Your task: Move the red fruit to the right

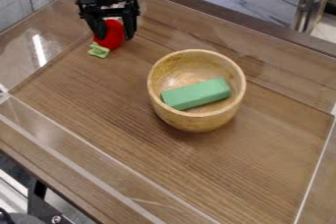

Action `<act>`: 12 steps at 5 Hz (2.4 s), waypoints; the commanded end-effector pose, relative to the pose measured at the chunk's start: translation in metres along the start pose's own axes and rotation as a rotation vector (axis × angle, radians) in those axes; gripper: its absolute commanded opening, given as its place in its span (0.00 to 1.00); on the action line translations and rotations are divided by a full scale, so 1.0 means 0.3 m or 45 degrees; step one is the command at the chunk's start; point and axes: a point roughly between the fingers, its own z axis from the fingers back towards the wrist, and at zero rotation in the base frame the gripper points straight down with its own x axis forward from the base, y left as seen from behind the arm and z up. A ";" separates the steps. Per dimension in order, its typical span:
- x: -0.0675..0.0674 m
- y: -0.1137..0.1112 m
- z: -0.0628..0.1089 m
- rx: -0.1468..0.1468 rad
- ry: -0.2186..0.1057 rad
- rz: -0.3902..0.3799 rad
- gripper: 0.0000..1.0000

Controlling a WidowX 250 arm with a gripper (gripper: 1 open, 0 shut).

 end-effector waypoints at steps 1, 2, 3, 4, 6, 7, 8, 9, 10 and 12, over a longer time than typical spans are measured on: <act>0.032 -0.006 0.009 -0.004 -0.053 -0.017 1.00; 0.025 -0.016 0.038 -0.008 -0.068 0.037 1.00; 0.018 -0.026 0.065 -0.012 -0.084 0.089 1.00; -0.005 -0.033 0.060 -0.013 -0.093 0.128 0.00; -0.041 -0.036 0.250 -0.086 -0.138 0.163 0.00; -0.086 -0.090 0.328 -0.127 -0.107 0.013 0.00; -0.173 -0.182 0.345 -0.137 -0.035 -0.231 0.00; -0.266 -0.286 0.333 -0.141 0.046 -0.494 0.00; -0.334 -0.381 0.298 -0.141 0.119 -0.697 0.00; -0.496 -0.507 0.274 -0.142 0.249 -1.039 0.00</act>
